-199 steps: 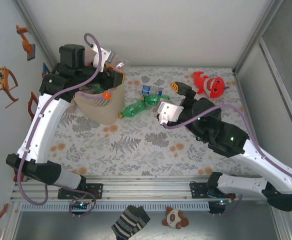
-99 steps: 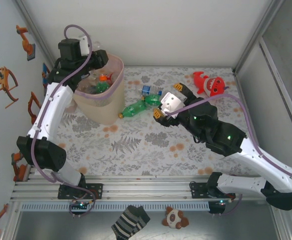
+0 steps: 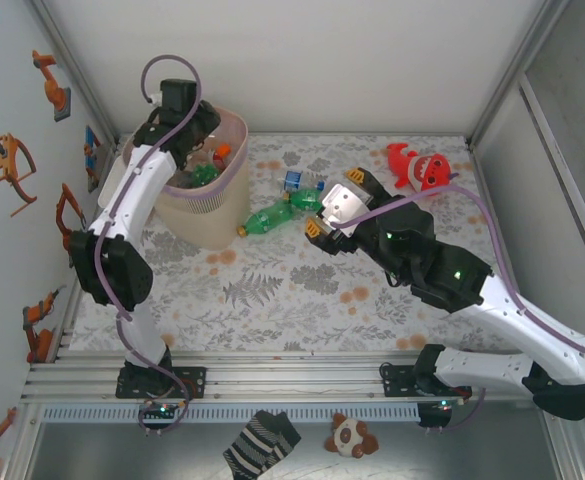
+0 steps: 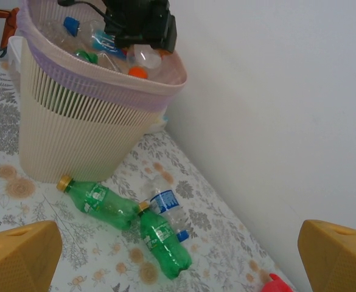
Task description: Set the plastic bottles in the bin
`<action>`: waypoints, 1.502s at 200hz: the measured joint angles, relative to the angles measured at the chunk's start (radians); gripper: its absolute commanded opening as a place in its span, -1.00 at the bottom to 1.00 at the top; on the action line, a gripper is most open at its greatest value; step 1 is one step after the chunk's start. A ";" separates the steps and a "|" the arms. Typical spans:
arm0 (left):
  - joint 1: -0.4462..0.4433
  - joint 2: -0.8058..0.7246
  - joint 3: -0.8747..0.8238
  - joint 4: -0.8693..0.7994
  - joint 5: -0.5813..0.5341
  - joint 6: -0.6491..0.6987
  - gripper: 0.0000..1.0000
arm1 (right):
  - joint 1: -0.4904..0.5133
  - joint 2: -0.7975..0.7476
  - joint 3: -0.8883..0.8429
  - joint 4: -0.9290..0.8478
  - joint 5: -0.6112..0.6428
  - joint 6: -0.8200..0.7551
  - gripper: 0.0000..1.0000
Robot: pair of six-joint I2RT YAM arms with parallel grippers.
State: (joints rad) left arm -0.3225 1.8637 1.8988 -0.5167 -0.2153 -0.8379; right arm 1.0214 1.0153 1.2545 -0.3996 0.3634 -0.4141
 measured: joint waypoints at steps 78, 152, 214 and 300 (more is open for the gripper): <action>-0.069 0.029 0.000 -0.039 -0.081 -0.096 0.46 | 0.000 0.001 -0.009 -0.002 -0.006 0.014 0.96; -0.076 -0.051 -0.049 -0.012 -0.095 -0.059 0.76 | 0.000 0.006 -0.009 -0.001 -0.007 0.022 0.95; -0.075 -0.197 -0.051 0.040 -0.122 0.108 0.40 | 0.000 0.013 -0.009 -0.001 -0.012 0.022 0.95; -0.023 -0.024 0.141 -0.046 0.137 0.260 -0.52 | 0.000 0.020 -0.009 -0.001 -0.031 0.022 0.95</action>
State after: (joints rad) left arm -0.3458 1.8397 2.0396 -0.5625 -0.0784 -0.5781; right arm 1.0214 1.0351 1.2453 -0.4004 0.3328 -0.3920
